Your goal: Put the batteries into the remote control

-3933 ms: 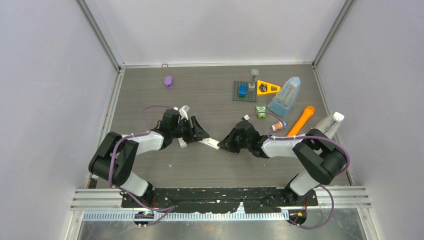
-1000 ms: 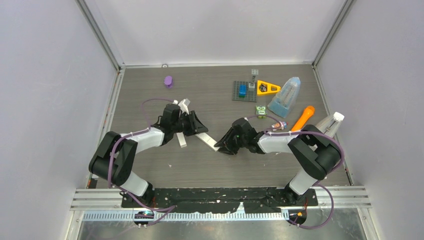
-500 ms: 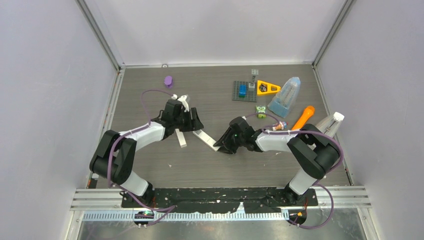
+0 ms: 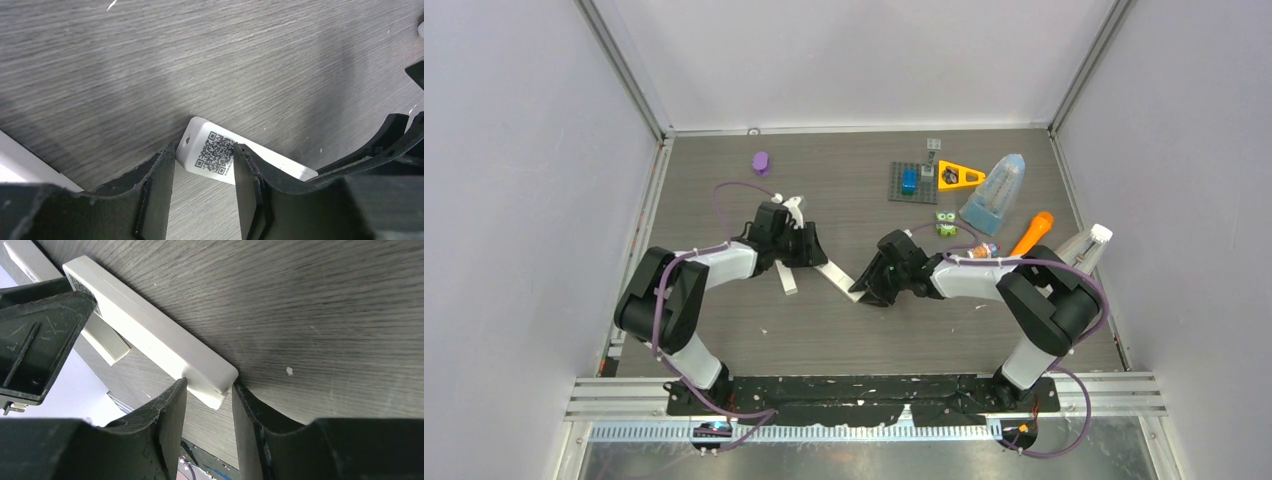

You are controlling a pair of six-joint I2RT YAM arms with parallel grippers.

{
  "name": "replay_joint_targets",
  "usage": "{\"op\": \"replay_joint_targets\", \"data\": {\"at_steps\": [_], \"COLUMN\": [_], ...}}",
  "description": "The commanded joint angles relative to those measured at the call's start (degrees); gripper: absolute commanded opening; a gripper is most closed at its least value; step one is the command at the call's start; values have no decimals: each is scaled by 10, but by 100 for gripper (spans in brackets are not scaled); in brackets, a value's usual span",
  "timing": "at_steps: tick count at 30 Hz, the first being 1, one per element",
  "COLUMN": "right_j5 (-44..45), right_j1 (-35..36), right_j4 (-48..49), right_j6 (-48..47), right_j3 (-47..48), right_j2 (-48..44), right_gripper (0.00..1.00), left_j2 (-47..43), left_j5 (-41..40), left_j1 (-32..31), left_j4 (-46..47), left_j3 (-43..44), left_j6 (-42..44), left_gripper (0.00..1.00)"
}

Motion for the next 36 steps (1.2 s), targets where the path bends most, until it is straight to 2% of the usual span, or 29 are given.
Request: {"op": "replay_joint_targets", "data": {"at_steps": [1, 8, 15, 26, 32, 36], "right_j5": [89, 105, 146, 154, 162, 178], "right_j1": [11, 11, 12, 14, 15, 15], "right_j4": [-64, -88, -120, -159, -179, -196], "right_j6": [-25, -31, -52, -54, -57, -76], "right_j3": [1, 33, 40, 67, 75, 86], "right_j2": [55, 85, 34, 35, 31, 20], "right_gripper": [45, 49, 59, 52, 60, 61], "left_j2": [15, 8, -10, -23, -42, -47], "left_j5": [67, 50, 1, -13, -14, -22], "left_j1": [-6, -6, -6, -6, -7, -6], "left_j4": [32, 38, 12, 37, 48, 44], "left_j3": [-14, -33, -20, -24, -39, -43], "left_j6": [2, 2, 5, 36, 50, 59], "left_gripper": [45, 42, 42, 47, 51, 51]}}
